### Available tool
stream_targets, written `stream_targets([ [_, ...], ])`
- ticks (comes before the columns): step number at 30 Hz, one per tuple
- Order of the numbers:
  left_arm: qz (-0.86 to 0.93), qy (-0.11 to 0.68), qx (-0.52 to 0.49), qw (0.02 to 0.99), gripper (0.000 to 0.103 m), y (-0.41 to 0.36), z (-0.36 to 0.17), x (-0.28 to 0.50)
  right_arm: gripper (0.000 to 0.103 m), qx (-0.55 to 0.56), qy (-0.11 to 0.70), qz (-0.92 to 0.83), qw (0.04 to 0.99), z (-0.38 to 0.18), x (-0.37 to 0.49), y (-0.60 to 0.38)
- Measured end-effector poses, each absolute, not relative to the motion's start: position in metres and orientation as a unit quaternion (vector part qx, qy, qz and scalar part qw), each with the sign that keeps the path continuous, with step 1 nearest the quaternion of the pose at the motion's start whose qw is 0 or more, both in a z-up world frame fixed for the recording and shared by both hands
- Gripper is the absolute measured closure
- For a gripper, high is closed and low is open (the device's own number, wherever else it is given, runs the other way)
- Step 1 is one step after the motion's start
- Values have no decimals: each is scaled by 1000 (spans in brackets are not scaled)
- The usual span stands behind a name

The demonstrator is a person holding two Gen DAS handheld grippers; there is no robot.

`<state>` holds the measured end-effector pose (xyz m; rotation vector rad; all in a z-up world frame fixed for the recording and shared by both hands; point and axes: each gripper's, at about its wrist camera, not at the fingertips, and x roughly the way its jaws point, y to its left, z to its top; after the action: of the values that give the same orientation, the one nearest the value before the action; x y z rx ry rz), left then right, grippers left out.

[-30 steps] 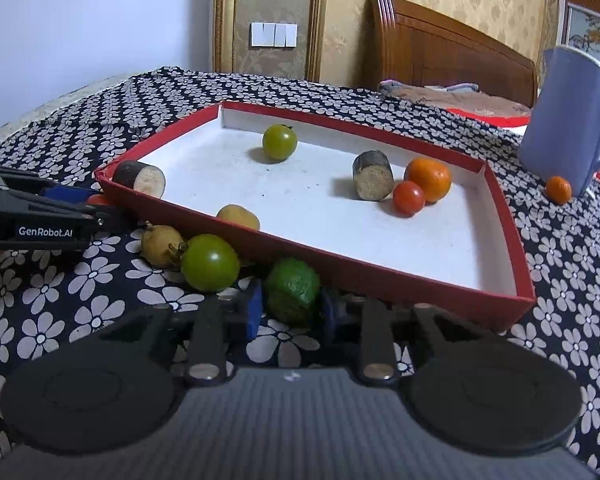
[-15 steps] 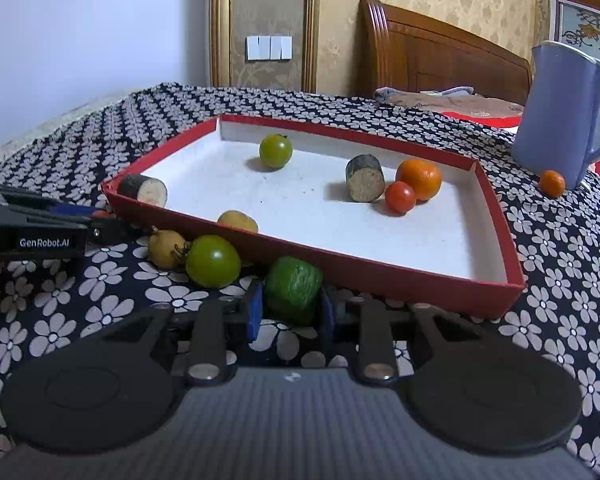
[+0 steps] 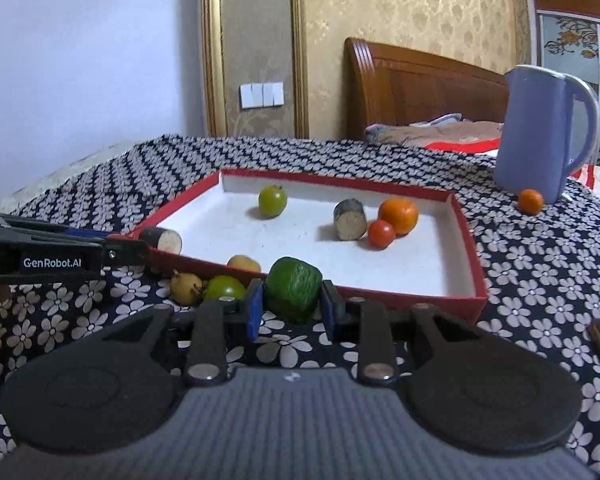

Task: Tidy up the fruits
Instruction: 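Carry the cucumber piece and red tomato over the tray with both tools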

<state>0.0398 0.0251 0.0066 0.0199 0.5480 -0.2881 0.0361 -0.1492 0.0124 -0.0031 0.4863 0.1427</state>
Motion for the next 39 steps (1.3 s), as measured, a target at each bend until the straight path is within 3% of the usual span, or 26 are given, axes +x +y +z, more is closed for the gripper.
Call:
stream_targets([
  [12, -117, 253, 14, 960, 76, -8, 31, 56, 75, 46, 201, 28, 978, 35, 48, -173],
  [39, -115, 242, 45, 962, 76, -32, 38, 88, 75, 16, 201, 21, 979, 50, 84, -170],
])
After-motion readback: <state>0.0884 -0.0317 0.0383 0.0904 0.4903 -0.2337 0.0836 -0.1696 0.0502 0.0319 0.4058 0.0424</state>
